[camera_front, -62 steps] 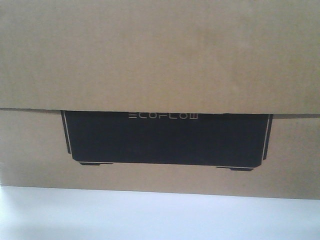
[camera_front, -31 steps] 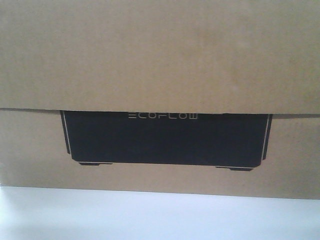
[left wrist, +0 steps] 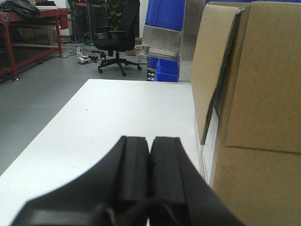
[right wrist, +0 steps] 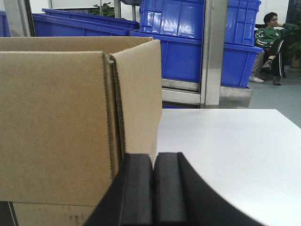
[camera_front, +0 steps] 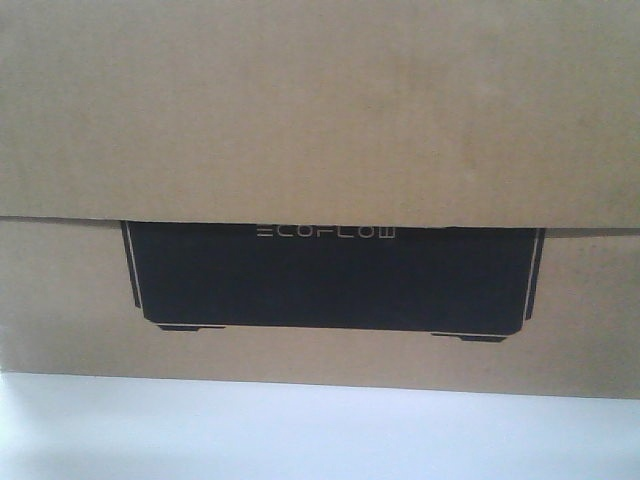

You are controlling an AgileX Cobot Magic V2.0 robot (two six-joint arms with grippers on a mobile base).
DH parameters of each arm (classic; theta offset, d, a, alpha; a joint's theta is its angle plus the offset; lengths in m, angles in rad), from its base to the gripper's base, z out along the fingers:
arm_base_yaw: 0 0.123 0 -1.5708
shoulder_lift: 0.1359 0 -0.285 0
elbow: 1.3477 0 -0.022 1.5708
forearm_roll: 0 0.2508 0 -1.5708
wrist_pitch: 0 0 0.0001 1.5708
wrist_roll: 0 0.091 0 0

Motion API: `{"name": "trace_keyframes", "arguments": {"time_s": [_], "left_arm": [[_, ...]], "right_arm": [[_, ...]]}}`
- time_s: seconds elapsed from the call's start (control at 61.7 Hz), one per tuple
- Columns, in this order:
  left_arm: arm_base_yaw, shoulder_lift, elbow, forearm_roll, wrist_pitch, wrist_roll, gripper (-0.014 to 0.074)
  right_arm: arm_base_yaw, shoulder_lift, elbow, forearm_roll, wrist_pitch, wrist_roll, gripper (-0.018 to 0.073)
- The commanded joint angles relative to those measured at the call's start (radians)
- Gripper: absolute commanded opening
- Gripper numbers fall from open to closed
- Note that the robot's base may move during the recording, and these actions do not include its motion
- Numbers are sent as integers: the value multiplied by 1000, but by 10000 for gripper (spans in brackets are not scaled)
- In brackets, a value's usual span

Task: Grab box from left shelf to table start

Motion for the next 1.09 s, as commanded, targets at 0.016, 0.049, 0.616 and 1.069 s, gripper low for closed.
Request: {"name": "trace_keyframes", "arguments": {"time_s": [0.016, 0.049, 0.616, 1.069], "left_arm": [[1, -15, 30, -3, -88, 2, -46], [1, -15, 30, -3, -88, 2, -45], [1, -15, 30, -80, -88, 2, -46], [1, -15, 30, -55, -88, 2, -46]], "right_arm": [[-8, -4, 1, 1, -90, -3, 20], [-8, -4, 1, 1, -90, -3, 20], [-8, -4, 1, 1, -90, -3, 20], [-8, -4, 1, 1, -90, -3, 20]]}}
